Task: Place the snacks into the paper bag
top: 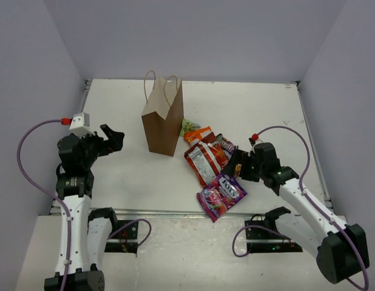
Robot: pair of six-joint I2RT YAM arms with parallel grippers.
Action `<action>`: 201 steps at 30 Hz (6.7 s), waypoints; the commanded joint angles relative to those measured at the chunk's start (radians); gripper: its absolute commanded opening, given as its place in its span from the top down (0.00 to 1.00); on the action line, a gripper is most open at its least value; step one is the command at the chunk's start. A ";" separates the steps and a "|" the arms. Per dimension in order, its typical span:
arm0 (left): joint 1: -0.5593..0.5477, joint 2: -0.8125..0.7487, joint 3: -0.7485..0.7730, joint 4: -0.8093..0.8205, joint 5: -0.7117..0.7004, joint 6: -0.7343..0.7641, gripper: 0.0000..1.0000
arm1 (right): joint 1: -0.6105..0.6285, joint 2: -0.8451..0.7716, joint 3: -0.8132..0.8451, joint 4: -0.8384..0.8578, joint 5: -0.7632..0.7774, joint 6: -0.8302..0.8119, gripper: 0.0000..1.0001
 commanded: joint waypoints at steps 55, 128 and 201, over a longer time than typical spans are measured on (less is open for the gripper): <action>0.003 -0.001 -0.010 0.046 0.047 0.032 0.00 | 0.071 -0.101 0.585 0.081 -0.404 0.137 1.00; 0.005 -0.038 -0.005 0.036 0.010 0.040 0.00 | 0.279 0.945 1.572 0.393 -0.013 0.248 0.96; 0.005 -0.037 -0.007 0.039 0.023 0.038 0.00 | 0.141 0.055 -0.402 0.583 0.253 0.629 1.00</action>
